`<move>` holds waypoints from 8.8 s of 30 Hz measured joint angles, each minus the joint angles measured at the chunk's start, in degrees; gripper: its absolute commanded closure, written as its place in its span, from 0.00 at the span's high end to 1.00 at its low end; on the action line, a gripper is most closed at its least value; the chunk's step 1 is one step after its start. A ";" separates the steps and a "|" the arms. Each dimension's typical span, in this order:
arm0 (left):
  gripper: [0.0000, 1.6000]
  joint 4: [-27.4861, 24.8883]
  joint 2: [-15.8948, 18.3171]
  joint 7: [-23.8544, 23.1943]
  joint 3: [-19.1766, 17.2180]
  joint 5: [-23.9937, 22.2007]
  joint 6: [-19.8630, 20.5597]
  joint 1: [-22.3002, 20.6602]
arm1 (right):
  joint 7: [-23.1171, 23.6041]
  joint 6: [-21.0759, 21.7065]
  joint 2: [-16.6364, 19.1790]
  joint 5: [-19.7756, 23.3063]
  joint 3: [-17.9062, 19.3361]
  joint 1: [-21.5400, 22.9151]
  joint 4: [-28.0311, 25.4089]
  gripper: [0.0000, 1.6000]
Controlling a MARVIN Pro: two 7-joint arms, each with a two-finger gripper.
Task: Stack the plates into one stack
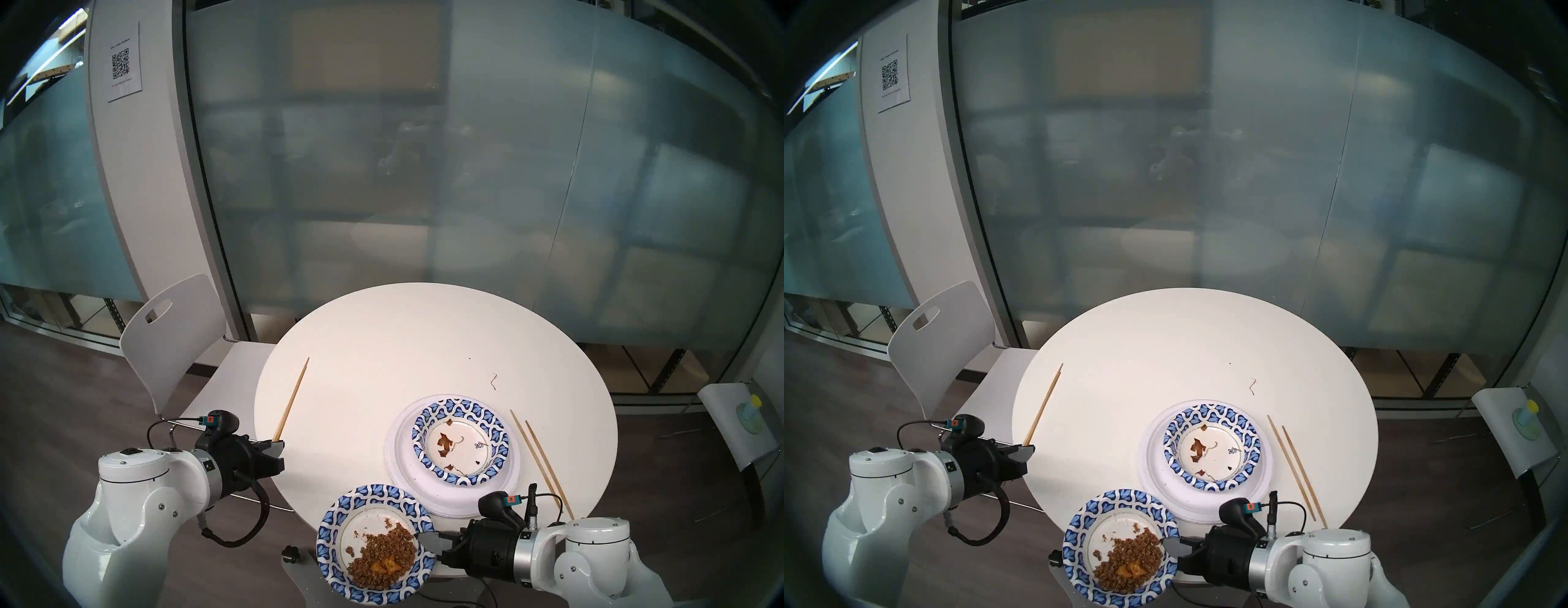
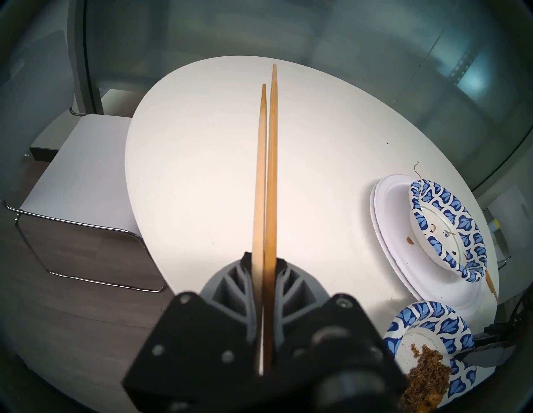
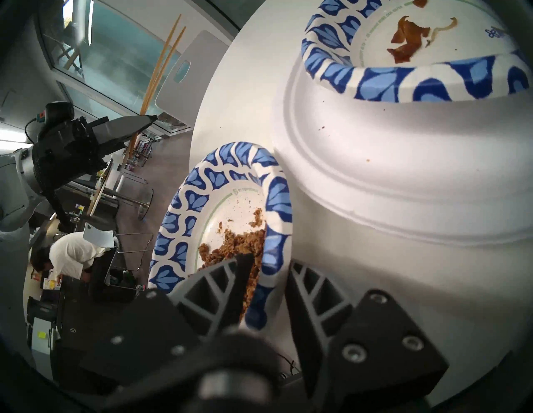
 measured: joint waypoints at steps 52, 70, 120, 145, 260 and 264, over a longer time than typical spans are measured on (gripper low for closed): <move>0.00 0.11 -0.02 0.55 1.18 0.64 -0.07 -0.83 | -2.17 3.30 2.07 16.58 10.60 5.96 -2.89 0.00; 0.00 -0.67 -0.17 0.49 2.71 1.87 -0.23 -0.06 | -8.16 3.31 7.39 29.28 19.30 4.25 -1.16 0.00; 0.00 -0.28 -2.01 4.04 4.51 2.60 0.86 -2.82 | -14.27 3.31 19.91 45.14 12.81 22.91 17.00 0.00; 0.00 0.06 -2.25 4.17 4.13 2.21 1.22 -3.69 | -15.07 3.31 24.29 47.85 6.44 27.60 19.56 0.00; 0.00 -5.96 -4.41 10.77 39.33 13.11 7.16 -12.86 | -3.08 -35.40 -5.17 19.68 23.45 -23.80 -7.62 1.00; 0.00 -4.68 -4.60 11.51 40.52 13.73 7.17 -14.39 | -0.76 -38.62 -7.02 17.59 23.48 -26.11 -6.93 1.00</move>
